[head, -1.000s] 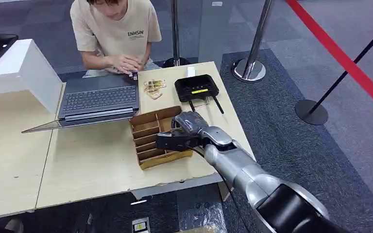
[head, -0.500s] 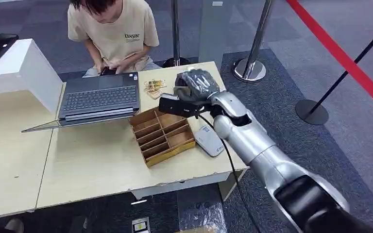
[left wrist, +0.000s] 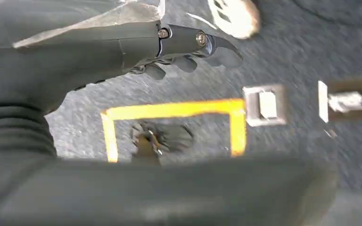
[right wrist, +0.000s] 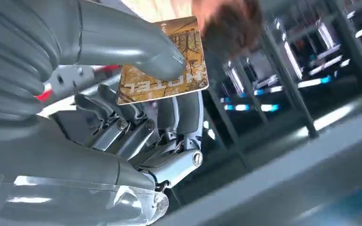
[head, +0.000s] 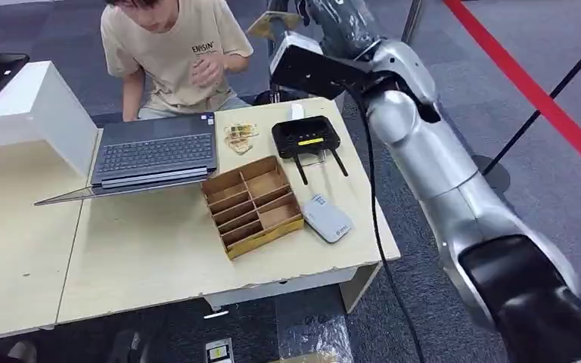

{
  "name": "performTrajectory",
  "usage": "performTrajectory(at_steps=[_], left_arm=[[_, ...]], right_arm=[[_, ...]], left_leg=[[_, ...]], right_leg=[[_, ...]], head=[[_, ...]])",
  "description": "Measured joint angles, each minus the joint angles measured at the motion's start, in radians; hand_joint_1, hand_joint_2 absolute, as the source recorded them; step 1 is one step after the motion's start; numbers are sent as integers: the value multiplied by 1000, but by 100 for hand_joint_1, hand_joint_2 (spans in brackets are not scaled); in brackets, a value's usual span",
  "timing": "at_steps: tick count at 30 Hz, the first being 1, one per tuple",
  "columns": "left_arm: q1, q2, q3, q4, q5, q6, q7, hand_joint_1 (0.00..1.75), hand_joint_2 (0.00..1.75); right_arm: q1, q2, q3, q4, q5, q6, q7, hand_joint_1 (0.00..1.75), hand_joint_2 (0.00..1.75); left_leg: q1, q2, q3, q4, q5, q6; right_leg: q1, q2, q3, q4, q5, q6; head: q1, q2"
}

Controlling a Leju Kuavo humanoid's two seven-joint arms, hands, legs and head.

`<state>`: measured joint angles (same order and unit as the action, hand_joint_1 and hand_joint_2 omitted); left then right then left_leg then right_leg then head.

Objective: Pass the card to the sensor for recognition and then transmit it.

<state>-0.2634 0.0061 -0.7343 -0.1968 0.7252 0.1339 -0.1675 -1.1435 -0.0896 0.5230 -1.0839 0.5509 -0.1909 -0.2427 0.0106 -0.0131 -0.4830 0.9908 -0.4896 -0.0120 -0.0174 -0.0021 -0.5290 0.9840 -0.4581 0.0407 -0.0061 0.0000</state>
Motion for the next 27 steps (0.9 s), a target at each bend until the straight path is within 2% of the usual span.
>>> performTrajectory(at_steps=[2, 8, 11, 12, 17, 18, 27], left_arm=[[-13, -3, -5, 0, -7, -19, -7, 0, 175], [-33, -13, -16, -4, -29, -47, -8, 0, 175], [-41, -17, -23, -5, -34, -53, -8, 0, 175], [-43, -19, -24, -6, -34, -54, -8, 0, 0], [-44, -24, -32, -7, -33, -57, -7, 0, 0], [-44, -24, -32, -7, -33, -58, -7, 0, 175], [-44, -27, -38, -7, -36, -61, -7, 0, 175]], right_arm=[[-43, 13, 5, 113, 51, -71, -19, 175, 175], [-67, 39, 21, 343, 212, -285, -6, 175, 175], [-69, 53, 46, 427, 343, -331, 23, 175, 175], [-69, 56, 55, 449, 388, -336, 29, 175, 175], [-68, 81, 108, 541, 517, -366, 57, 175, 175], [-65, 84, 117, 552, 533, -372, 62, 175, 175], [-41, 102, 154, 625, 563, -386, 74, 175, 175]], left_leg=[[0, 0, 0, 0, 1, 0], [0, -2, 0, 0, 1, 0], [0, -2, 0, 0, 1, 0], [0, -2, 0, 0, 1, 0], [0, -2, -1, 0, 1, 0], [0, -2, -1, 0, 1, 0], [0, -2, -1, 0, 1, 0]], right_leg=[[0, 0, 0, 0, 1, 0], [0, -1, 0, 0, 1, 1], [0, 0, -1, 0, 1, 1], [0, 0, -1, 0, 1, 1], [0, 0, -2, 0, 1, 1], [0, 0, -2, 0, 1, 1], [0, 0, -2, 0, 1, 1]], head=[[0, 0], [-1, 0], [-1, 0], [0, 0], [0, 0], [0, 0], [0, 0]])
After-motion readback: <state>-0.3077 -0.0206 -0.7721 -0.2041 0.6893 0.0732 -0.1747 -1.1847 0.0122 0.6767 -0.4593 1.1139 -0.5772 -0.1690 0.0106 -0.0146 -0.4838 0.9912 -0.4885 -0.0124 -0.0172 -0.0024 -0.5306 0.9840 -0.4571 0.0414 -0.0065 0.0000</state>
